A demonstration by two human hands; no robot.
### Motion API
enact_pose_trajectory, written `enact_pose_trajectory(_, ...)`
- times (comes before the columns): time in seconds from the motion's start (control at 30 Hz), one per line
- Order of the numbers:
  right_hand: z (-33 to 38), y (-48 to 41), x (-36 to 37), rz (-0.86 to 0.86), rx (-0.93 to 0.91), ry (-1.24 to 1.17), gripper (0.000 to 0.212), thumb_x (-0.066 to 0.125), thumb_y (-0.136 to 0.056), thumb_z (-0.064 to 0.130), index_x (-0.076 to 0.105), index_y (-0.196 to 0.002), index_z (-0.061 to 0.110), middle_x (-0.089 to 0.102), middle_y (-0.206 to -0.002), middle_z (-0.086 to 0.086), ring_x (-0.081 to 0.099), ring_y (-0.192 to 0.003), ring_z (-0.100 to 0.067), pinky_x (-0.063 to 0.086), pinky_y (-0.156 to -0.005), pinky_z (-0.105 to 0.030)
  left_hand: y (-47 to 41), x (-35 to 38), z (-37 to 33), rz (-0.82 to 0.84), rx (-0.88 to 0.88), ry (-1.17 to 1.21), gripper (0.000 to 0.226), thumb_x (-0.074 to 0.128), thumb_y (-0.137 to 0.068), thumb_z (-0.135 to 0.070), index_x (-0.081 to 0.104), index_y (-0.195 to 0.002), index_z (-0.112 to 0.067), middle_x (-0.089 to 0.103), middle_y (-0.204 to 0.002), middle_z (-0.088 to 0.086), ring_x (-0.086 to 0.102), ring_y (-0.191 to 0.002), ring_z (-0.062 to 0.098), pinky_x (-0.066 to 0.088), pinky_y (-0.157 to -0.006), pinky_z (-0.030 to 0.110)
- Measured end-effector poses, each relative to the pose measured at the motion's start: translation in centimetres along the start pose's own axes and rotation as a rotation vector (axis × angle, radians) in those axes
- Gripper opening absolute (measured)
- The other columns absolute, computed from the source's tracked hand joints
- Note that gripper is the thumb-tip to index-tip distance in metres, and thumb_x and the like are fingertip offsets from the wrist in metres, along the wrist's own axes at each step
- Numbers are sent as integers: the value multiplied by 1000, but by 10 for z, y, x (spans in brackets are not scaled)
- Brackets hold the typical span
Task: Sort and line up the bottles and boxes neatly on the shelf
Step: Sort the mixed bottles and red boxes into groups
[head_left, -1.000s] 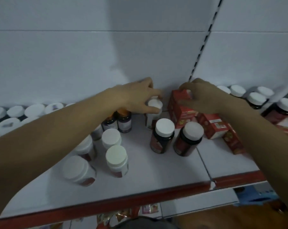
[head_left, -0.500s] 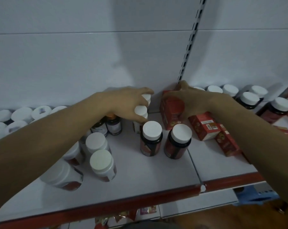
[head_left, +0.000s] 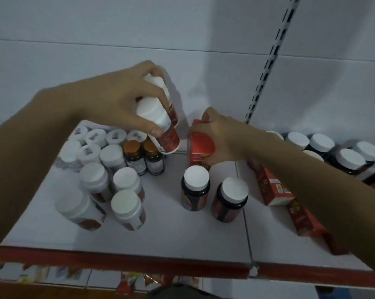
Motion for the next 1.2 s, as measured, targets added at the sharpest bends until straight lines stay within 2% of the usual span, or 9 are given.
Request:
enact_pose_trajectory(0.13,28,-37,13,-20,-92,46,78,78,-67,66,60,-129,22,52,-111,-6,45,-106,-20,50,-89,-40,31,-29,-3,-86,-87,7,62,65,-73,-78,67,-120,-38,42,-135,-1,49,-122,19,49,-92,29)
enact_pose_trajectory(0.27,32,-37,21,-45,-166,-173,95,82,-69,64,45,-148,26,54,-125,5,42,-112,-14,45,-99,-35,45,-27,-7,-144,-126,70,57,66,-74,-74,66,-119,-40,43,-134,0,47,-125,10,46,-80,9)
enact_pose_trajectory(0.37,18,-14,7,-96,-146,-422,87,85,-79,45,42,-151,20,53,-129,9,53,-111,-9,50,-94,-21,38,-19,-11,-171,-149,100,56,64,-73,-76,65,-119,-43,43,-136,-1,50,-124,13,44,-80,12)
enact_pose_trajectory(0.47,-12,22,-8,-216,-23,-475,61,77,-89,36,51,-143,26,53,-127,2,63,-96,-5,52,-81,-11,20,-8,-21,-179,-143,130,55,66,-73,-74,66,-118,-42,42,-136,-1,48,-123,9,43,-83,13)
enact_pose_trajectory(0.6,-52,81,-20,-337,170,-405,25,70,-93,28,67,-118,29,67,-105,7,67,-82,-4,55,-78,-23,-21,11,-51,-141,-97,178,55,67,-71,-76,67,-116,-44,40,-136,-4,47,-125,11,49,-96,30)
enact_pose_trajectory(0.7,-81,137,-33,-487,342,-406,16,65,-94,22,69,-109,28,69,-94,11,66,-79,3,44,-68,-5,-53,27,-93,-106,2,203,55,68,-72,-75,68,-115,-41,39,-137,-4,50,-121,11,49,-99,36)
enact_pose_trajectory(0.8,-102,195,-35,-598,494,-402,13,66,-94,21,69,-104,28,67,-89,19,63,-83,9,37,-64,2,-79,47,-145,-48,126,217,52,70,-72,-74,68,-114,-42,38,-138,-8,52,-118,8,48,-99,34)
enact_pose_trajectory(1.03,-114,262,0,-509,621,-373,17,67,-95,20,69,-112,22,68,-91,9,64,-79,1,51,-69,-13,-114,125,-224,253,230,-60,52,63,-68,-85,62,-101,-44,34,-128,-13,55,-96,14,53,-76,39)
enact_pose_trajectory(1.2,-101,271,37,-332,608,-325,17,63,-96,30,67,-112,24,66,-95,13,62,-84,-3,57,-75,-32,-116,133,-228,277,257,-198,48,61,-69,-83,53,-89,-40,31,-120,-12,49,-91,13,45,-63,30)
Point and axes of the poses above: each hand's wrist, its own y-axis away from the middle knuckle, its own x-axis out of the palm, z = x × y, the point moved 7 cm from there along -y, towards the middle knuckle
